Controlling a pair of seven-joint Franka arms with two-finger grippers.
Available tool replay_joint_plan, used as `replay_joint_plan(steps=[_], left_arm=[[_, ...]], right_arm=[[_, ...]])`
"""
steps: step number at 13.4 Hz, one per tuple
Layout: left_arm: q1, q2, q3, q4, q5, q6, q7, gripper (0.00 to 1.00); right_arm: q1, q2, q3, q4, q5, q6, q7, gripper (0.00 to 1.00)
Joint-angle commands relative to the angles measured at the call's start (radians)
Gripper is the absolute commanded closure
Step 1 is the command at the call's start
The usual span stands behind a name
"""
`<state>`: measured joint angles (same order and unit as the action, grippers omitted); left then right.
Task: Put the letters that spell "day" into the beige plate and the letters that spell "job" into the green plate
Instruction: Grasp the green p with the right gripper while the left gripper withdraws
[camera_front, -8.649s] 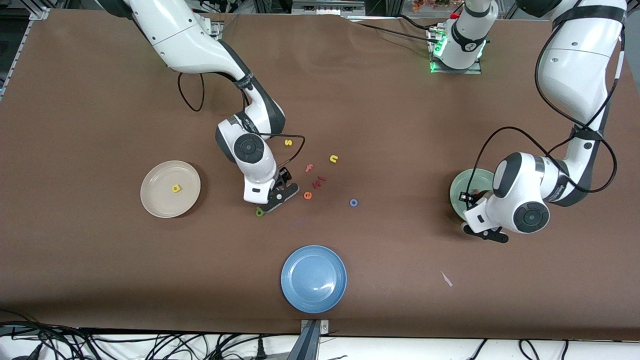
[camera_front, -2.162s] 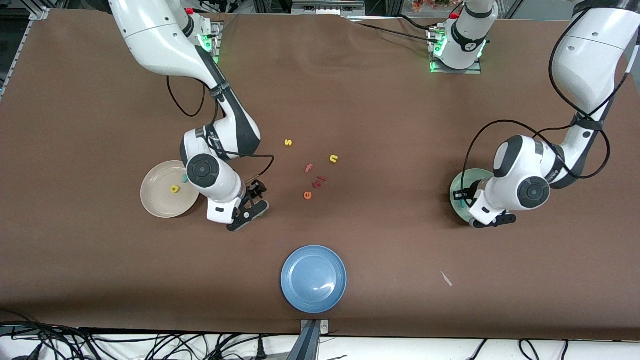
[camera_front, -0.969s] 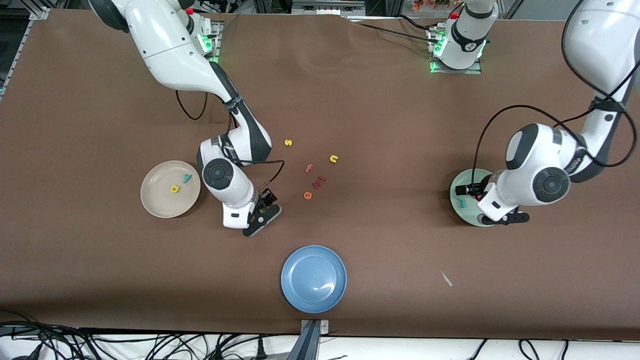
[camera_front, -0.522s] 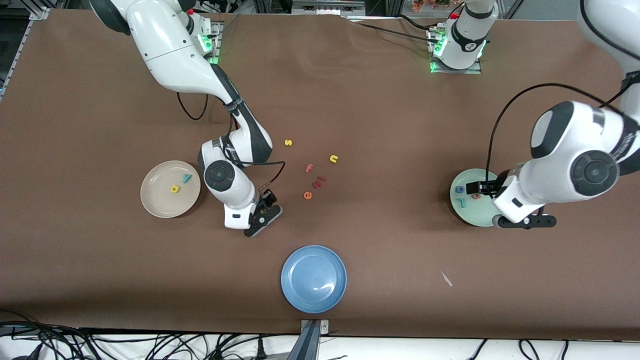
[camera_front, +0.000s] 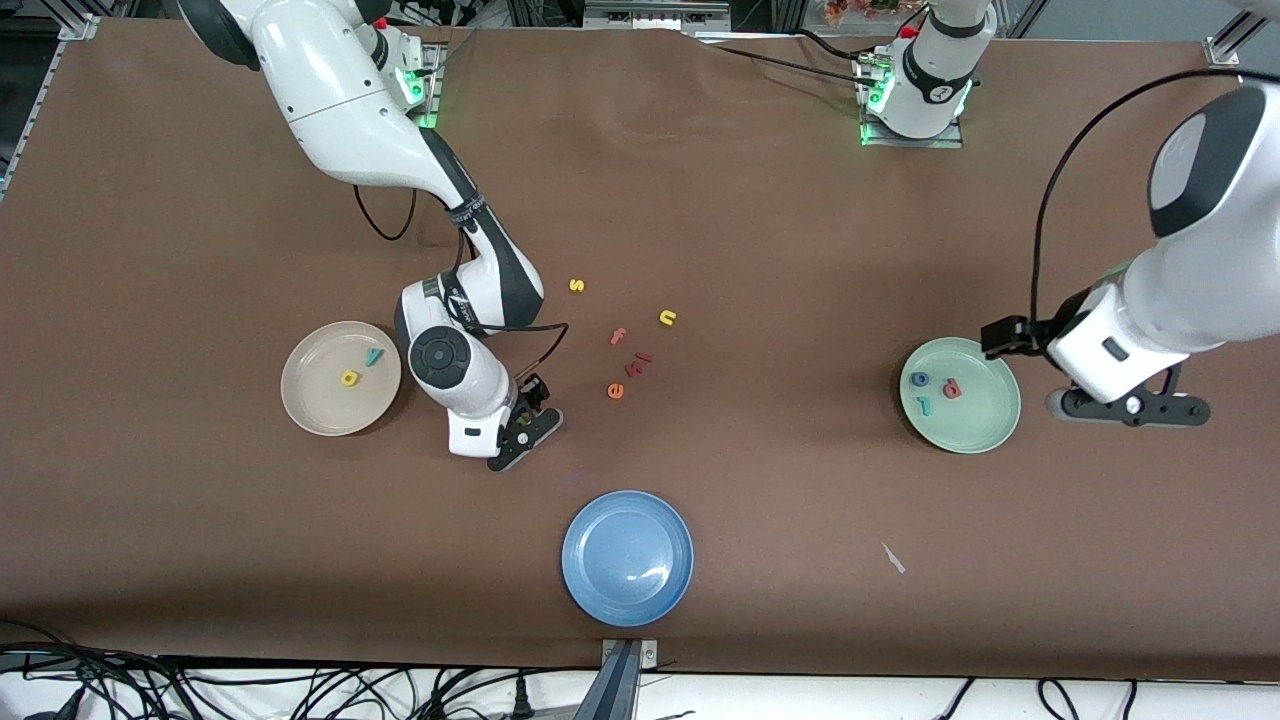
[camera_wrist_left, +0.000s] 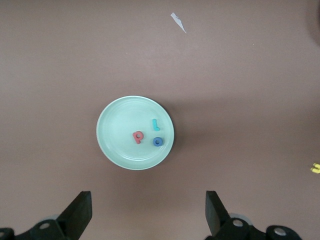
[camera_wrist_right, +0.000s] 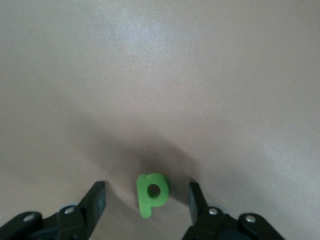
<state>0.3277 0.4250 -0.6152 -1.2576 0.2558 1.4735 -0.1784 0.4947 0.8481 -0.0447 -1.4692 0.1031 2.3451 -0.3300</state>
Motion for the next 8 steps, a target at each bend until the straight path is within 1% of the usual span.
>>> replay_joint_plan(steps=[1, 2, 3, 4, 5, 6, 7, 8], left_arm=[[-0.129, -0.168, 0.244, -0.101, -0.169, -0.009, 0.106, 0.0], [-0.184, -0.208, 0.331, -0.138, -0.205, -0.004, 0.109, 0.0], [-0.234, -0.242, 0.395, -0.166, -0.214, -0.002, 0.109, 0.0], [-0.278, -0.285, 0.444, -0.202, -0.217, 0.005, 0.109, 0.0], [-0.317, -0.319, 0.477, -0.241, -0.217, 0.022, 0.106, 0.0], [-0.325, -0.359, 0.491, -0.315, -0.219, 0.075, 0.1, 0.0], [-0.326, -0.411, 0.517, -0.404, -0.233, 0.165, 0.109, 0.0], [-0.331, -0.44, 0.531, -0.46, -0.26, 0.216, 0.12, 0.0]], right_arm=[[-0.004, 0.014, 0.005, 0.029, -0.036, -0.021, -0.014, 0.38], [-0.002, 0.014, 0.005, 0.029, -0.045, -0.021, -0.014, 0.42], [-0.001, 0.014, 0.005, 0.029, -0.045, -0.021, -0.014, 0.45], [-0.001, 0.014, 0.005, 0.029, -0.045, -0.021, -0.014, 0.5], [0.001, 0.014, 0.005, 0.029, -0.046, -0.021, -0.014, 0.53], [0.001, 0.014, 0.005, 0.029, -0.045, -0.021, -0.012, 0.54], [0.001, 0.014, 0.005, 0.029, -0.045, -0.021, -0.012, 0.55], [0.001, 0.014, 0.005, 0.029, -0.043, -0.021, -0.012, 0.58]])
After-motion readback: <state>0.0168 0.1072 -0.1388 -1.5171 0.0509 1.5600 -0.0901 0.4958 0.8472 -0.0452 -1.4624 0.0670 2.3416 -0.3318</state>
